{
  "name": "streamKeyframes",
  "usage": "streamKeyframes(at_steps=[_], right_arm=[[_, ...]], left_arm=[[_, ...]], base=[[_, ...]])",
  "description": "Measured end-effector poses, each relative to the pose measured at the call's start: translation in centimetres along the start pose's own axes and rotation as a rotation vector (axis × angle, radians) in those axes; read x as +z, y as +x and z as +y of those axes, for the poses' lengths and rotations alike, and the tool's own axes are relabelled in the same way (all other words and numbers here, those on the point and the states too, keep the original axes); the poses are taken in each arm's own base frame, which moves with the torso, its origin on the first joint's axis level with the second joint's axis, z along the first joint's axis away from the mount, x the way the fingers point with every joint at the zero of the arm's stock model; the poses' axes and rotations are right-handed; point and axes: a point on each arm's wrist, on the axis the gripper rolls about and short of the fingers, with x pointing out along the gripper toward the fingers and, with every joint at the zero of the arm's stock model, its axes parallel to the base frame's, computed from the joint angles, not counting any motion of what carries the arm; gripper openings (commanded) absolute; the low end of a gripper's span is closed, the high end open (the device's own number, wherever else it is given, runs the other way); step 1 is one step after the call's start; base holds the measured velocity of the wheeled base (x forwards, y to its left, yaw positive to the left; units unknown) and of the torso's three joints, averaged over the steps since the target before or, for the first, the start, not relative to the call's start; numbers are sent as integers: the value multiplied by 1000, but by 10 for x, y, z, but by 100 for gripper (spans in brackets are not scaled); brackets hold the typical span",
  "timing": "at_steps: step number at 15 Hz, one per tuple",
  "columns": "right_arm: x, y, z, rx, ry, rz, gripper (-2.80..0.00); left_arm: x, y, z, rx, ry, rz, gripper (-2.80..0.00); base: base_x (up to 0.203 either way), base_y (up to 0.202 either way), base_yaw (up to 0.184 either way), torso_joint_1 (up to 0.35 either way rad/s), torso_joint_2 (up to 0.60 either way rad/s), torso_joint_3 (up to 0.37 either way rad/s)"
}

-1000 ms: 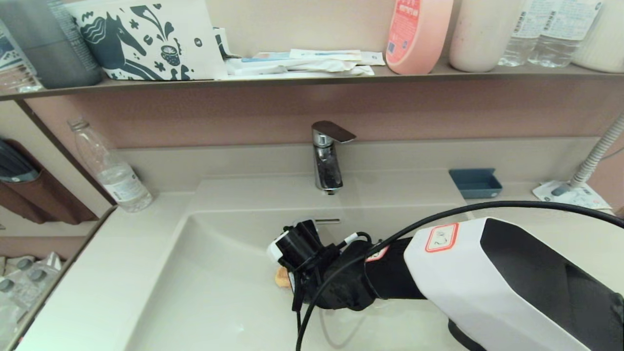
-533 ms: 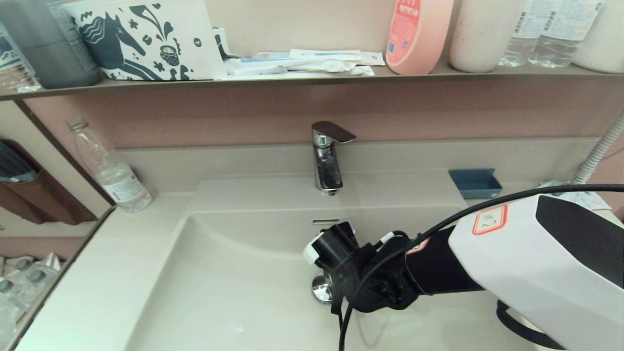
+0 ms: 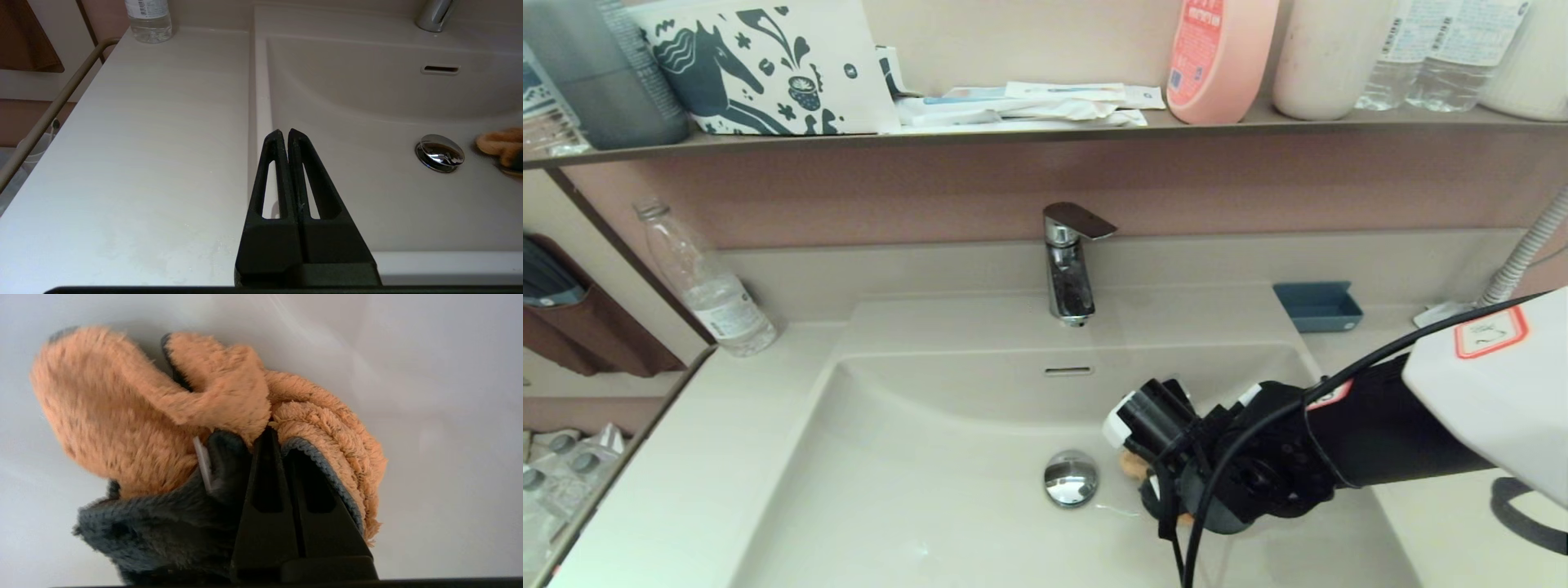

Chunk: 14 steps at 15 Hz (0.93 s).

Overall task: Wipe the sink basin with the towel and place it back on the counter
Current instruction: Wipe the sink

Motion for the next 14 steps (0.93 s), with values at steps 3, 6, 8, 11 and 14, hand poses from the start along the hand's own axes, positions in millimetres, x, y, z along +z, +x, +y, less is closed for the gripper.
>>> streamKeyframes(at_steps=[3, 6, 8, 11, 14], right_arm=[[-11, -31, -30, -37, -63, 105, -280], [-21, -61, -57, -55, -104, 176, -280], [-27, -73, -68, -71, -111, 219, -280], [-35, -86, -67, -39, -131, 242, -280], [-45, -92, -63, -63, -175, 273, -280]], left_arm=[[0, 0, 0, 0, 0, 0, -280], [0, 0, 0, 0, 0, 0, -280], [0, 0, 0, 0, 0, 0, -280], [0, 0, 0, 0, 0, 0, -280], [0, 0, 0, 0, -1, 0, -280]], base=[[0, 0, 0, 0, 0, 0], [0, 0, 0, 0, 0, 0], [0, 0, 0, 0, 0, 0], [0, 0, 0, 0, 0, 0], [0, 0, 0, 0, 0, 0]])
